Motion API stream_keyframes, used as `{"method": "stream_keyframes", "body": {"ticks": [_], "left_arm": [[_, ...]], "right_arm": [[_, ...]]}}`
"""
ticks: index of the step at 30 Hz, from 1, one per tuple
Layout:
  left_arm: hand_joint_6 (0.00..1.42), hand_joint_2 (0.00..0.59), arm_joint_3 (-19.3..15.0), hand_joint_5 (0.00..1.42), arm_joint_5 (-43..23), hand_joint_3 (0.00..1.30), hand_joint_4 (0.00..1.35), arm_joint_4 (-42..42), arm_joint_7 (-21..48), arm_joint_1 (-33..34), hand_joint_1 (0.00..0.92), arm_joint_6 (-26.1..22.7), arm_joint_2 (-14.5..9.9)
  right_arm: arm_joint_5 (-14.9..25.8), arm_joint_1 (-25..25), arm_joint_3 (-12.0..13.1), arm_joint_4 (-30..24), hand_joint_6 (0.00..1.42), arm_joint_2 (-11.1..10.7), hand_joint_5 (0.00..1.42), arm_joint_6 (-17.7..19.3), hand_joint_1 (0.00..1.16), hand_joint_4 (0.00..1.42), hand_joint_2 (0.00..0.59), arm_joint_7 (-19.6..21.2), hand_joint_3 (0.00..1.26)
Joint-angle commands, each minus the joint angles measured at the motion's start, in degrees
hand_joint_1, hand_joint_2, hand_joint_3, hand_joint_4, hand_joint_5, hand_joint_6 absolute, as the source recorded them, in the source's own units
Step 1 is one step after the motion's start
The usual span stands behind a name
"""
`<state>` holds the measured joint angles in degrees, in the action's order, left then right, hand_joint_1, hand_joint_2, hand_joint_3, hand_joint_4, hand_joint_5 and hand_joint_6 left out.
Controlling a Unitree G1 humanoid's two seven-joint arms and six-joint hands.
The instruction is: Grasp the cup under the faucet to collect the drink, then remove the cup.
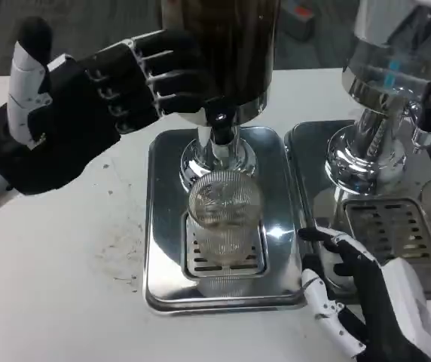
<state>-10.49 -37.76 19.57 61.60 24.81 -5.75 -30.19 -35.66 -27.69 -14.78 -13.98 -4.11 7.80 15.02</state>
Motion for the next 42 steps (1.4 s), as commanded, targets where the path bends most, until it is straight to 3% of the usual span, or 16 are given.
{"method": "stream_keyframes", "body": {"ticks": [1, 19, 42], "left_arm": [[0.22, 0.077, 0.43, 0.19, 1.59, 0.25, 0.16, 0.82, 0.70, 1.77, 0.000, -0.40, 1.85], [0.19, 0.076, 1.53, 0.17, 9.01, 0.23, 0.14, 2.98, -1.07, 3.76, 0.000, 5.43, 7.33], [0.17, 0.076, 4.56, 0.17, 13.79, 0.23, 0.14, 8.58, 0.22, 5.24, 0.000, 13.29, 11.00]], "right_arm": [[0.53, -1.03, -0.44, 0.16, 0.36, 0.70, 0.24, -0.06, 0.32, 0.24, 0.496, 1.20, 0.36], [0.53, -1.67, -0.73, 0.73, 0.36, 1.64, 0.25, -0.14, 0.32, 0.24, 0.496, 2.12, 0.37], [0.62, -3.60, -0.93, -0.13, 0.36, 2.24, 0.25, -0.61, 0.32, 0.26, 0.496, 2.94, 0.38]]}}
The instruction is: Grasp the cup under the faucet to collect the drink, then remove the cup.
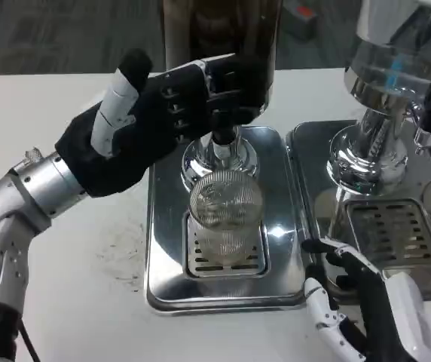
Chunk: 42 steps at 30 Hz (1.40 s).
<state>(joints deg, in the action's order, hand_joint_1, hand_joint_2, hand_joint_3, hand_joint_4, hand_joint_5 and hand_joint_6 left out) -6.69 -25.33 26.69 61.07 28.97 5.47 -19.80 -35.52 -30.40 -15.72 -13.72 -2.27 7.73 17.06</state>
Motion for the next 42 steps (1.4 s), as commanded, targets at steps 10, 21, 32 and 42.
{"method": "stream_keyframes", "body": {"ticks": [10, 21, 32, 42], "left_arm": [[0.17, 0.076, 2.34, 0.17, 3.99, 0.24, 0.14, 4.94, 1.50, 1.61, 0.000, 8.10, 0.79], [0.17, 0.077, 3.72, 0.17, 5.63, 0.24, 0.15, 7.94, 2.98, 1.69, 0.000, 14.50, 0.29], [0.18, 0.080, 5.17, 0.18, 7.30, 0.25, 0.16, 11.70, 3.44, 2.37, 0.000, 21.64, -0.35], [0.19, 0.079, 5.46, 0.18, 8.70, 0.25, 0.16, 13.63, 2.93, 2.58, 0.000, 26.58, -0.74]], "right_arm": [[0.50, -1.69, -0.07, -0.84, 0.36, 0.61, 0.26, -0.55, 0.32, 0.26, 0.496, 1.15, 0.39], [0.80, -1.40, 0.20, -0.94, 0.33, 0.45, 0.26, -0.51, 0.32, 0.26, 0.496, 0.84, 0.39], [0.90, -1.51, 0.27, -1.16, 0.30, 0.34, 0.26, -0.53, 0.31, 0.26, 0.502, 0.72, 0.39], [1.45, -1.24, 0.47, -1.13, 0.28, -0.03, 0.25, -0.36, 0.29, 0.26, 0.504, 0.58, 0.32]]}}
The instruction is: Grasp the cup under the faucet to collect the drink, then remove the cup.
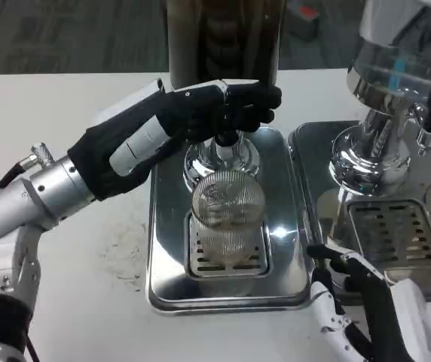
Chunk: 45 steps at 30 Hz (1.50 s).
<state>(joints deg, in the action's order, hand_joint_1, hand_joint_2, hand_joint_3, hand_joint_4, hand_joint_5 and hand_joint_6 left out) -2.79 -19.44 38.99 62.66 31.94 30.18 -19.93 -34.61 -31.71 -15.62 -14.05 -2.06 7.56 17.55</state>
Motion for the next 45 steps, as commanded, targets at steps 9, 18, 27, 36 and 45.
{"method": "stream_keyframes", "body": {"ticks": [9, 18, 27, 36, 45], "left_arm": [[0.20, 0.078, 2.02, 0.18, 3.98, 0.25, 0.16, 2.11, 0.46, -0.54, 0.000, 6.09, -1.00], [0.20, 0.077, 2.66, 0.18, 5.01, 0.25, 0.16, 2.89, -0.28, -0.45, 0.000, 9.97, -1.01], [0.21, 0.076, 3.47, 0.18, 6.13, 0.24, 0.16, 3.44, -1.44, -0.39, 0.000, 13.45, -1.39], [0.21, 0.076, 4.25, 0.18, 7.13, 0.24, 0.16, 3.86, -2.48, -0.14, 0.000, 16.11, -1.76], [0.21, 0.075, 5.47, 0.18, 7.88, 0.24, 0.16, 4.71, -3.55, 0.49, 0.000, 18.47, -2.36]], "right_arm": [[0.87, 0.98, 0.54, -0.50, 0.27, -0.56, 0.24, -0.33, 0.30, 0.26, 0.496, -0.23, 0.31], [0.99, 1.14, 0.72, -0.46, 0.27, -0.57, 0.22, -0.20, 0.31, 0.25, 0.496, -0.14, 0.28], [1.44, 1.28, 0.92, -0.58, 0.25, -0.62, 0.20, -0.13, 0.31, 0.22, 0.496, -0.15, 0.23], [3.30, 1.98, 1.24, -0.38, 0.25, -0.80, 0.17, 0.53, 0.38, 0.20, 0.435, -0.56, 0.20], [5.41, 2.76, 1.80, -0.03, 0.23, -1.17, 0.16, 0.69, 0.48, 0.16, 0.331, -1.50, 0.18]]}}
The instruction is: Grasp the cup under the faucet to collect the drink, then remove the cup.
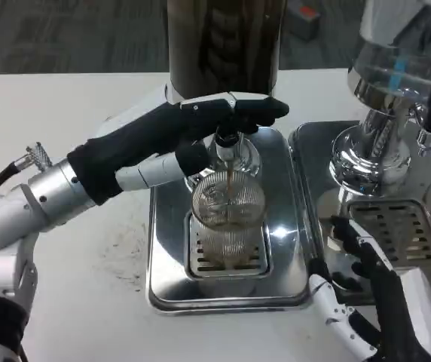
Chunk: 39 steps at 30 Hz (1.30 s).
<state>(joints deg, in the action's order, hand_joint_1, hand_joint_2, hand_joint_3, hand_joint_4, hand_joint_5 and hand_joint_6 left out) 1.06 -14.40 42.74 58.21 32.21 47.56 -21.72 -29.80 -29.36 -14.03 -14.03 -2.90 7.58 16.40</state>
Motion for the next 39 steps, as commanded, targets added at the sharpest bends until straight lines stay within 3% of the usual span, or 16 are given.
{"method": "stream_keyframes", "body": {"ticks": [1, 7, 16, 30, 39], "left_arm": [[0.21, 0.075, 1.70, 0.18, 3.00, 0.24, 0.16, 1.09, 0.73, 0.29, 0.000, 1.27, -0.59], [0.21, 0.074, 1.92, 0.17, 3.63, 0.24, 0.16, 1.56, 0.12, 0.42, 0.000, 2.24, -0.78], [0.22, 0.074, 2.51, 0.17, 4.68, 0.24, 0.16, 2.10, -1.23, 0.61, 0.000, 3.86, -1.36], [0.22, 0.074, 3.59, 0.17, 4.71, 0.24, 0.16, 2.80, -2.73, 0.80, 0.000, 4.79, -2.03], [0.22, 0.079, 3.61, 0.16, 4.87, 0.24, 0.16, 3.22, -3.06, 1.00, 0.000, 5.07, -2.13]], "right_arm": [[0.61, 0.44, 0.19, -0.06, 0.23, -0.38, 0.16, 0.69, 0.48, 0.16, 0.327, -0.41, 0.17], [1.57, 0.56, 0.25, -0.23, 0.23, -0.35, 0.16, 0.76, 0.50, 0.15, 0.315, -1.10, 0.17], [4.39, 1.36, 0.66, -0.35, 0.27, -0.51, 0.22, 0.48, 0.57, 0.14, 0.251, -3.50, 0.14], [6.99, 4.40, 1.96, -2.01, 0.12, -2.16, 0.05, -2.14, 0.59, 0.00, 0.204, -9.29, 0.05], [6.13, 7.64, 2.73, -2.51, 0.05, -4.24, 0.00, -4.97, 0.58, 0.00, 0.198, -12.45, 0.00]]}}
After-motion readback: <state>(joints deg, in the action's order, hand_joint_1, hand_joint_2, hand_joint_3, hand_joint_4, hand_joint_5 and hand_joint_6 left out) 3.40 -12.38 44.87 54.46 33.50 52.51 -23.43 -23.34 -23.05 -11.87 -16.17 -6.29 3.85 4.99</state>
